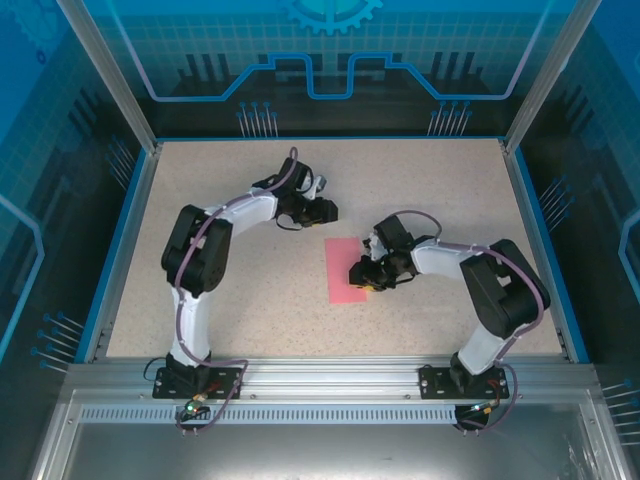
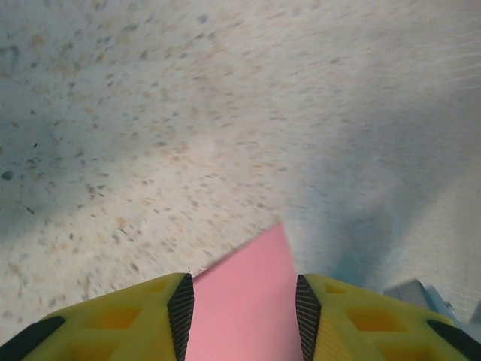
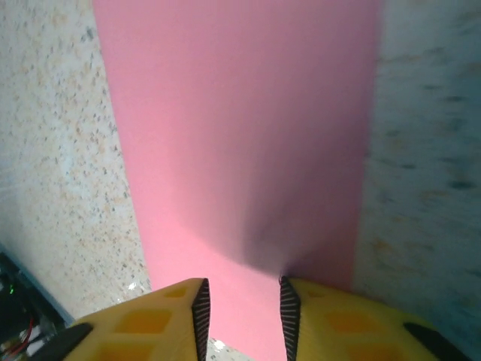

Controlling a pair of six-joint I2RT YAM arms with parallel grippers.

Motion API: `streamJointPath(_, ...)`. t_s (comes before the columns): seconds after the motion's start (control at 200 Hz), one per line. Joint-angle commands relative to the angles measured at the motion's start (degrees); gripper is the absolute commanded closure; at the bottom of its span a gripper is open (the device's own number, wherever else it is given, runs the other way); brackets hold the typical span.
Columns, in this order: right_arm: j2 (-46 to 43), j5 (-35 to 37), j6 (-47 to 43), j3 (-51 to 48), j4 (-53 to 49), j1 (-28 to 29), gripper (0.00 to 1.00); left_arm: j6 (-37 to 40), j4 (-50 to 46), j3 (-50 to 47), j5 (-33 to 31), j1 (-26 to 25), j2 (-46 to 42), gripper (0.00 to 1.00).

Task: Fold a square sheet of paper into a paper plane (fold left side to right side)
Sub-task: First fold the square sheet of paper in half at the center of the table, then fold the triangle a second time at the center of the table.

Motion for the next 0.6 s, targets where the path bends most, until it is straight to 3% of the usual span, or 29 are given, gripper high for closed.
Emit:
streamJointPath(0.0, -5.1, 6.5, -3.8, 2.1, -6.4, -1.2, 0.57, 1.1, -2.6, -4.2, 0.5, 0.1, -8.4, 0.56)
streamJointPath(0.105, -6.7, 7.3, -6.4, 2.4, -8.2, -4.2, 0.47, -1.4, -2.0, -10.0, 3.8, -0.4, -11.6, 0.57)
streamJointPath(0.235, -6.7, 4.8, -7.0, 2.1, -7.8, -7.6, 0.42, -3.1, -0.6, -15.4, 6.7, -2.9, -12.6, 0.57)
streamJointPath(0.595, -4.7, 1.0, -5.1, 1.1, -5.3, -8.7, 0.38, -5.1, 0.2, -14.8, 3.7, -7.6, -4.8, 0.58)
